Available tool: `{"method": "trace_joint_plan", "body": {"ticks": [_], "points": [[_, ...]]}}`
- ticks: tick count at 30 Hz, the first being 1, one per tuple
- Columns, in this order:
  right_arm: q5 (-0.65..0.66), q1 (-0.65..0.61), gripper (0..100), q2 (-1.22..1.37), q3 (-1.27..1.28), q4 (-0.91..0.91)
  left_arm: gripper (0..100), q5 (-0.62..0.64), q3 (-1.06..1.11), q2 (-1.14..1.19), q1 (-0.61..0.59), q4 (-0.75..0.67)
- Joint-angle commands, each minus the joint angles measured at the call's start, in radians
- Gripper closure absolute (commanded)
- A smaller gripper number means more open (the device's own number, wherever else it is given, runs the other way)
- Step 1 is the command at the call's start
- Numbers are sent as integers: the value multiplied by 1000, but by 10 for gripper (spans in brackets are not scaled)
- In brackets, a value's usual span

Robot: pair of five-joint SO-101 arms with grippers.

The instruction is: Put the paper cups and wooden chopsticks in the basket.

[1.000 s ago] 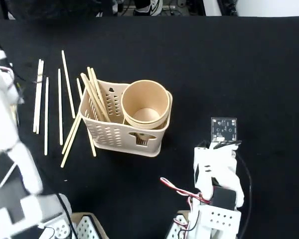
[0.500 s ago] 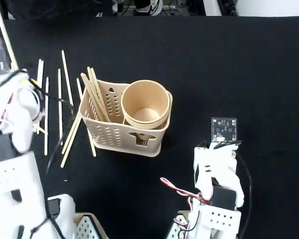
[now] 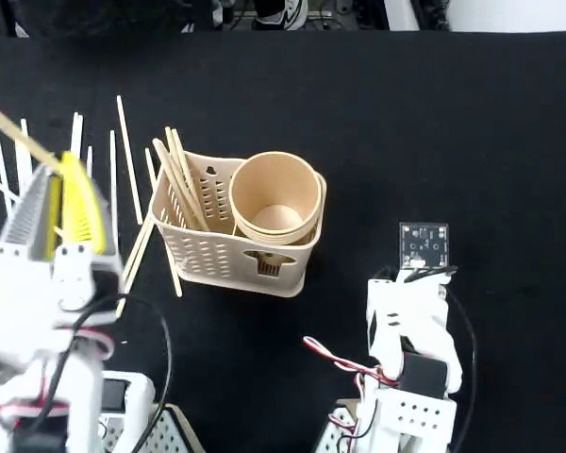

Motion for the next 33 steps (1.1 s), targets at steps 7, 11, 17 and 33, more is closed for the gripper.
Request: {"method": "trace_joint_plan", "body": {"ticks": [7, 11, 17, 33], "points": [[-6, -6, 984, -68, -4, 5, 971, 11, 168, 26, 225, -94], [-6, -6, 984, -68, -4, 5, 971, 11, 173, 28, 226, -40], [-6, -6, 984, -68, -4, 5, 971, 11, 277, 31, 226, -28], [-6, -6, 984, -68, -4, 5, 822, 17, 87, 31, 220, 259]]}}
